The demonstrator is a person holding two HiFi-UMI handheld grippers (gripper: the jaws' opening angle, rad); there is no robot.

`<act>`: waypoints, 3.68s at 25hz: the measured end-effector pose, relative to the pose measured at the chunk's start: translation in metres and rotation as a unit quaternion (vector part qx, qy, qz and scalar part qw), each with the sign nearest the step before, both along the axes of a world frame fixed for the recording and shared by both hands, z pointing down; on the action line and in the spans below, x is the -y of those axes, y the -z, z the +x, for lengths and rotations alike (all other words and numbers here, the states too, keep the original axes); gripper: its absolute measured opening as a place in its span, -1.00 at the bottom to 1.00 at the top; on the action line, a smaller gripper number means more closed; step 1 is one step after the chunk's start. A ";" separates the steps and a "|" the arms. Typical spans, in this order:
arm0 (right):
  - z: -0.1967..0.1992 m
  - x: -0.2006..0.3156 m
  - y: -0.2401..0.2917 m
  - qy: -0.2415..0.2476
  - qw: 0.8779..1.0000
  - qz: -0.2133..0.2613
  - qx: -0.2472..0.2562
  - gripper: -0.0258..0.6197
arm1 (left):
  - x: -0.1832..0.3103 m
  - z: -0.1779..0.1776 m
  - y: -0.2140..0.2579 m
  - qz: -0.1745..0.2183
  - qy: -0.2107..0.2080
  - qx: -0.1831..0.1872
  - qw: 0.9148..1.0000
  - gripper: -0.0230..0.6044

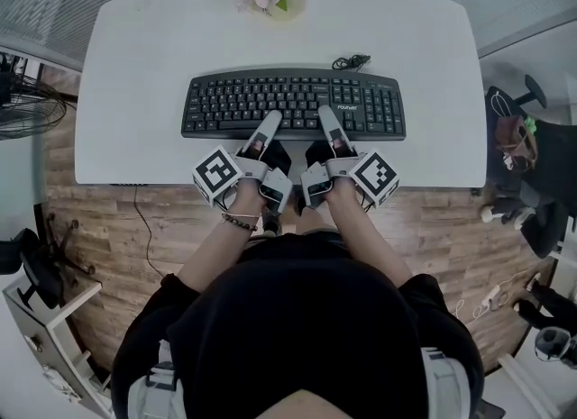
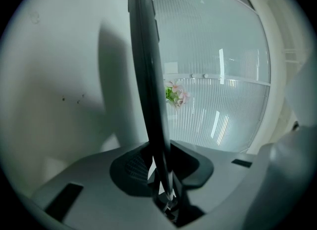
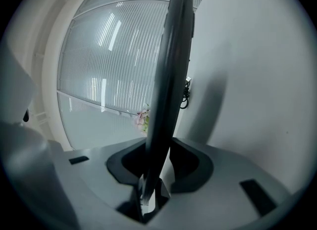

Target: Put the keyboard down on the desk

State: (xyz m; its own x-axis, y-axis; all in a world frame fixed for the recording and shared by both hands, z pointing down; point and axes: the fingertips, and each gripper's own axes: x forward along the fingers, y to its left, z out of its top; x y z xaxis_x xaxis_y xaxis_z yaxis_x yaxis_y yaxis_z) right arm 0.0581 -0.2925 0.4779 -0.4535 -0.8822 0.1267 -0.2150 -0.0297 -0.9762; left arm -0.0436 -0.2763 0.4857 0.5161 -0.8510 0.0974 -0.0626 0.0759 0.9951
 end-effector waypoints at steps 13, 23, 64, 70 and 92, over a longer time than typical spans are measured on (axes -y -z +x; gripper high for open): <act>0.004 -0.016 -0.015 0.000 1.000 -0.017 -0.002 -0.56 | -0.015 0.004 -0.011 -0.013 -0.004 0.001 1.000 -0.60; 0.003 -0.017 -0.027 0.002 0.999 -0.037 0.016 -0.56 | -0.016 0.003 -0.017 -0.017 0.001 0.014 1.000 -0.61; -0.013 -0.012 -0.021 0.170 0.985 -0.016 -0.023 -0.39 | -0.015 0.009 -0.023 0.001 -0.159 0.087 0.983 -0.54; -0.011 -0.016 -0.022 0.148 0.988 -0.046 0.012 -0.27 | -0.016 0.009 -0.026 -0.033 -0.120 0.047 0.991 -0.55; -0.031 -0.039 -0.021 0.151 0.982 -0.066 0.093 -0.68 | -0.006 0.006 -0.018 -0.071 0.014 -0.095 0.993 -0.67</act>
State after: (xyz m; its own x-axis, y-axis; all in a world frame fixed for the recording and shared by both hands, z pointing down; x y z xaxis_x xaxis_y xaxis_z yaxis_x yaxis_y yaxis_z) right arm 0.0269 -0.2537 0.4987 -0.7178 -0.6855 0.1220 -0.0524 -0.1215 -0.9912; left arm -0.0374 -0.2706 0.5032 0.5124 -0.8502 0.1204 0.1304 0.2156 0.9677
